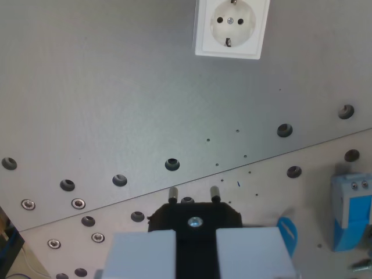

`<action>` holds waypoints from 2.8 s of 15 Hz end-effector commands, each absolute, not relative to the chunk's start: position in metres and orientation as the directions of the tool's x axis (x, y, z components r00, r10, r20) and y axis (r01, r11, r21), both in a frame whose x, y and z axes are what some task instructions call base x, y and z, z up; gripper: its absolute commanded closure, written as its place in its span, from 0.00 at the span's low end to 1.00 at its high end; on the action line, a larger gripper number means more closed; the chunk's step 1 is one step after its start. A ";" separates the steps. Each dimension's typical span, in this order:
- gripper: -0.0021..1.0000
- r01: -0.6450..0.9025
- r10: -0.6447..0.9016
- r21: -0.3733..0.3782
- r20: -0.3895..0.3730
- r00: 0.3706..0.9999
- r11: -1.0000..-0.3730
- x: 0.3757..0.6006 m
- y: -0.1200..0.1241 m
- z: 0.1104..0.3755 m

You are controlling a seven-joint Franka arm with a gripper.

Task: Move above the white socket

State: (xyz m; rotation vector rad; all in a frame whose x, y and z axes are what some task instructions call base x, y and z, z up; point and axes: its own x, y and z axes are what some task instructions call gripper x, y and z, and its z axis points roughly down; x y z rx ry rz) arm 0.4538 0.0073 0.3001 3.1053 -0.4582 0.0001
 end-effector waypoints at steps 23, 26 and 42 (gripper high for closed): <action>1.00 -0.317 -0.317 -0.005 0.042 0.948 -0.949 0.458 -0.002 0.272; 1.00 -0.321 -0.321 -0.007 0.055 0.946 -0.947 0.459 -0.006 0.262; 1.00 -0.352 -0.351 -0.001 0.074 0.933 -0.936 0.466 -0.026 0.198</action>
